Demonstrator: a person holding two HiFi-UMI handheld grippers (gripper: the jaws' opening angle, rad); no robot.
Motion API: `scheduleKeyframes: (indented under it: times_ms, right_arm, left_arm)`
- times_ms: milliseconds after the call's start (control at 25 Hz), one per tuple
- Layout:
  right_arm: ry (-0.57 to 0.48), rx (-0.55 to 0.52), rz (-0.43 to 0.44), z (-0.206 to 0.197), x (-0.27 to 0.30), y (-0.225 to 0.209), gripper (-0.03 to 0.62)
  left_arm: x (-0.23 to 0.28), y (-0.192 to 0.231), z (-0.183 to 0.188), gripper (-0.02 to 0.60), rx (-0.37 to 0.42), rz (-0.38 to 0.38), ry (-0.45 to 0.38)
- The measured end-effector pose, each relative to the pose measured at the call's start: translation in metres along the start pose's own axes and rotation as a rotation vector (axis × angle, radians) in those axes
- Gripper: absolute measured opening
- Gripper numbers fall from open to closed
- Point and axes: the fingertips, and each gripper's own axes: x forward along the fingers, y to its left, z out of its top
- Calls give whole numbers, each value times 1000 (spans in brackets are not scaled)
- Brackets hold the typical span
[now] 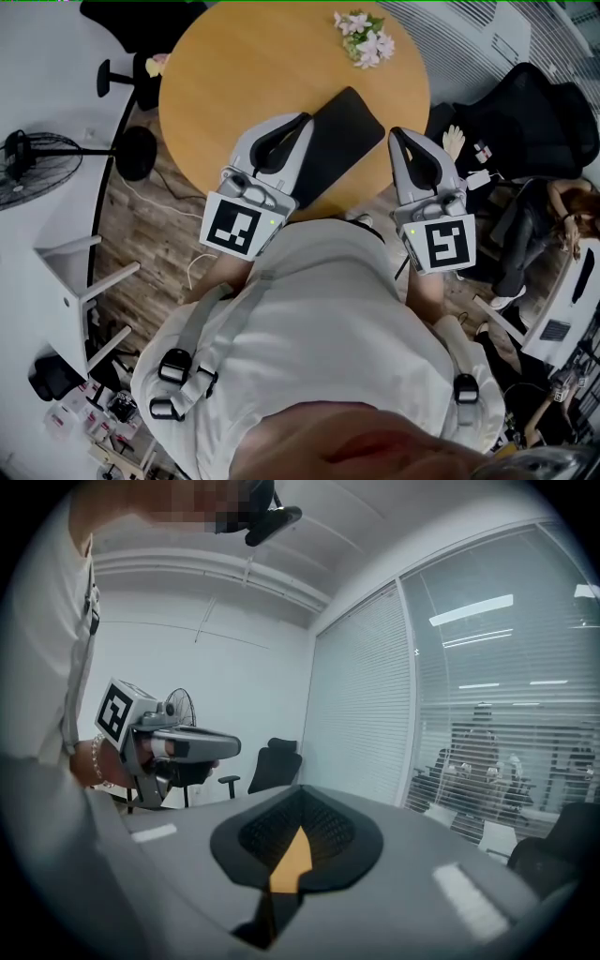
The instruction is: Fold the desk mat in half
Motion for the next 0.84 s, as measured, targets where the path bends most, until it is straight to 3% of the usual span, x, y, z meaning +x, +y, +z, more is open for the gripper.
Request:
scheduleKeyframes:
  times_ms: [200, 400, 840]
  right_arm:
    - [87, -27, -12, -15, -2, -4, 3]
    - [-12, 4, 8, 8, 9, 6, 3]
    - [73, -32, -6, -8, 8, 4, 3]
  left_arm:
    - [-1, 3, 1, 12, -2, 14, -5]
    - [-5, 7, 2, 12, 9, 25, -2]
    - [-9, 12, 0, 12, 7, 28, 5]
